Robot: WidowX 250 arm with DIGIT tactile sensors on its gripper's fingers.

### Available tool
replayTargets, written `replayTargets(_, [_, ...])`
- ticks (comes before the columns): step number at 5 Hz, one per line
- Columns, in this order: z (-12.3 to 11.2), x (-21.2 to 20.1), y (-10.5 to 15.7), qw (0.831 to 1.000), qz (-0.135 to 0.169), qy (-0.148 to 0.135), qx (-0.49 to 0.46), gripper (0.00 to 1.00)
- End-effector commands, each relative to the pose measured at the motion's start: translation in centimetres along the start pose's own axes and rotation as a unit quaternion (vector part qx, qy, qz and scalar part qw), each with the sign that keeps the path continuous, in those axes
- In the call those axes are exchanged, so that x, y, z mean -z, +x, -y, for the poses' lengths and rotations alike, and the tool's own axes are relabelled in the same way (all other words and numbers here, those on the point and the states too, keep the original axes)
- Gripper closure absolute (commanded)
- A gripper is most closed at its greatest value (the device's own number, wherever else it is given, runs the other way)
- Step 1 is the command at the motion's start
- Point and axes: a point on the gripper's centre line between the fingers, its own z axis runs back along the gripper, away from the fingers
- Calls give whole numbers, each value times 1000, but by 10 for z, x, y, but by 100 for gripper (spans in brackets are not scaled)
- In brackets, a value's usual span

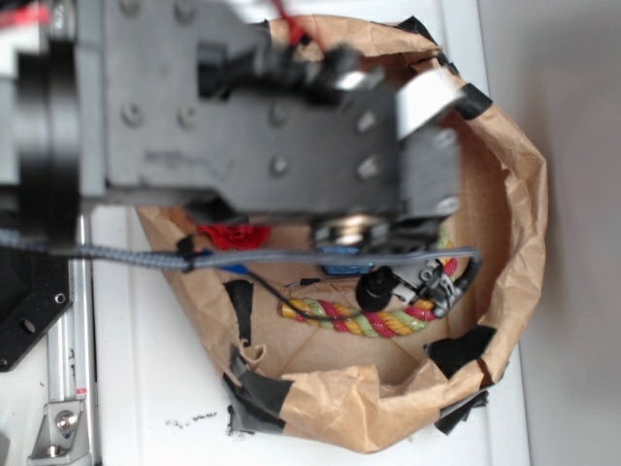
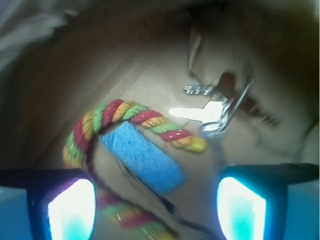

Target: Grab the multicolored rope.

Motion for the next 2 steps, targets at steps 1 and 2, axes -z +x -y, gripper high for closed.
replayTargets(1, [28,17,-20,992,18,-20,-124,0])
replayTargets(2, [37,17,-29,991,-11,-13,-134,0])
